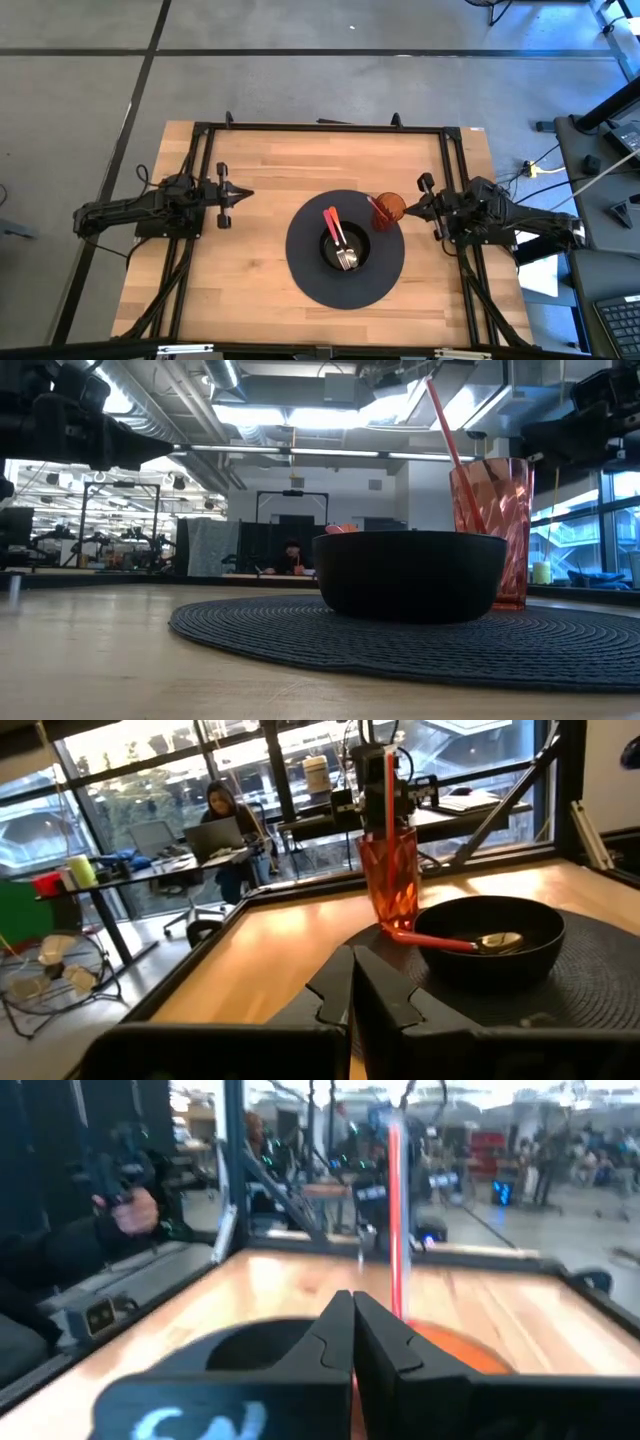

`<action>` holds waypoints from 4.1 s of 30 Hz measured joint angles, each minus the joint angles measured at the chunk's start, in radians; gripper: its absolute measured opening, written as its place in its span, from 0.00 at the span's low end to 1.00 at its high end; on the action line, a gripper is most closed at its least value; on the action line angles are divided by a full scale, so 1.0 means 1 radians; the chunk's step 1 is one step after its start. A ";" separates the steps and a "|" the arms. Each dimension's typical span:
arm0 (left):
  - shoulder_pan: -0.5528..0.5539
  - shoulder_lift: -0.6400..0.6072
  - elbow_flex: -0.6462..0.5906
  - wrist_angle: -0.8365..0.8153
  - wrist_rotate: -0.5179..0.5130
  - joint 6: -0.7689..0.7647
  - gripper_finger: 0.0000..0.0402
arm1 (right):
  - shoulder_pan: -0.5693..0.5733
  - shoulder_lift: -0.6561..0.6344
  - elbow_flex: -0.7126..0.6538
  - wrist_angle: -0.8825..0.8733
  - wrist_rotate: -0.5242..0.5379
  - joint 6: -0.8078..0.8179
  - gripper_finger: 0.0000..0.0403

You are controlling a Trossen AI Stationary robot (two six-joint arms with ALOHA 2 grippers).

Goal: Pick & Place Utensil
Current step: Return to Home Position

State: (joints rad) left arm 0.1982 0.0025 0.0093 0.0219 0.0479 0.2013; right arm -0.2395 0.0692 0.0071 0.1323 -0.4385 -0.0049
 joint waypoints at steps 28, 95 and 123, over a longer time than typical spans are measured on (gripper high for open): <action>0.000 0.098 0.000 -0.005 -0.013 -0.020 0.01 | 0.121 0.000 0.000 0.042 0.185 0.000 0.00; 0.000 0.109 -0.001 0.004 -0.134 -0.058 0.01 | 0.121 0.000 0.000 -0.004 0.262 0.076 0.07; 0.000 0.109 -0.001 0.004 -0.133 -0.058 0.02 | 0.120 0.000 0.000 -0.004 0.262 0.076 0.07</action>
State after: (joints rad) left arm 0.1982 0.1112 0.0086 0.0257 -0.0853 0.1436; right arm -0.1192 0.0696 0.0067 0.1287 -0.1761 0.0711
